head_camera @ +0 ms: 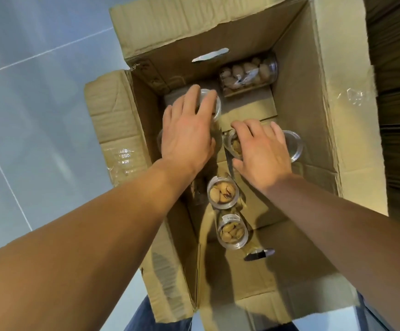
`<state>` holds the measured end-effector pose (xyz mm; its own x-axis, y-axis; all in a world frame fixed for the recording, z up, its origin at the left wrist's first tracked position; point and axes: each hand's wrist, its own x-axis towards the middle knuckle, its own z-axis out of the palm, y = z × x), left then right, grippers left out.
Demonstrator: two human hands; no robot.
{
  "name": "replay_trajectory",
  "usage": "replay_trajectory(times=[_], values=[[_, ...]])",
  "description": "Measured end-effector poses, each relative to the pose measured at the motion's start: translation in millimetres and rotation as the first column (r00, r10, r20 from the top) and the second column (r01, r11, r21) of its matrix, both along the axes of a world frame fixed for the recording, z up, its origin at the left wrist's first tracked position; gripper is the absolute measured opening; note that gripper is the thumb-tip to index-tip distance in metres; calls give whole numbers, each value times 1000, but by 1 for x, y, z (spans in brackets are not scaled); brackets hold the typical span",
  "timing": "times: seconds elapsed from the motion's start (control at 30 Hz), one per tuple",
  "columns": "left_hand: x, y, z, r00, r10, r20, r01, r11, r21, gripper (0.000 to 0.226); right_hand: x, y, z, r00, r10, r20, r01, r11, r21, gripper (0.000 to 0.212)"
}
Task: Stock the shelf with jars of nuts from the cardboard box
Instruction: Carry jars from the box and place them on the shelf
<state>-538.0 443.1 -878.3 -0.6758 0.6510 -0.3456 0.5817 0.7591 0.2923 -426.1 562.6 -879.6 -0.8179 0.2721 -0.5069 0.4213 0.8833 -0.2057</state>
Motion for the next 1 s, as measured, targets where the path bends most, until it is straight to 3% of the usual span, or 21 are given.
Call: replay_trajectory(times=[0.27, 0.4, 0.57, 0.77, 1.0], values=[[-10, 8, 7, 997, 28, 69, -27, 999, -18, 73, -3, 5, 23, 993, -117, -1, 117, 990, -85, 69], [-10, -4, 50, 988, 82, 135, -90, 994, 57, 76, -4, 5, 64, 982, -187, -41, 180, 975, -127, 68], [-20, -24, 152, 977, 105, 188, -126, 986, 108, 82, -4, -3, 160, 967, -249, -54, 240, 961, -140, 69], [-27, -65, 308, 964, 168, 204, -197, 971, 133, 78, -12, -21, 314, 975, -191, -117, 177, 976, -123, 71], [7, -133, 475, 901, 391, 187, -421, 892, 165, 75, -9, -61, 479, 979, -5, -203, -25, 989, -148, 71]])
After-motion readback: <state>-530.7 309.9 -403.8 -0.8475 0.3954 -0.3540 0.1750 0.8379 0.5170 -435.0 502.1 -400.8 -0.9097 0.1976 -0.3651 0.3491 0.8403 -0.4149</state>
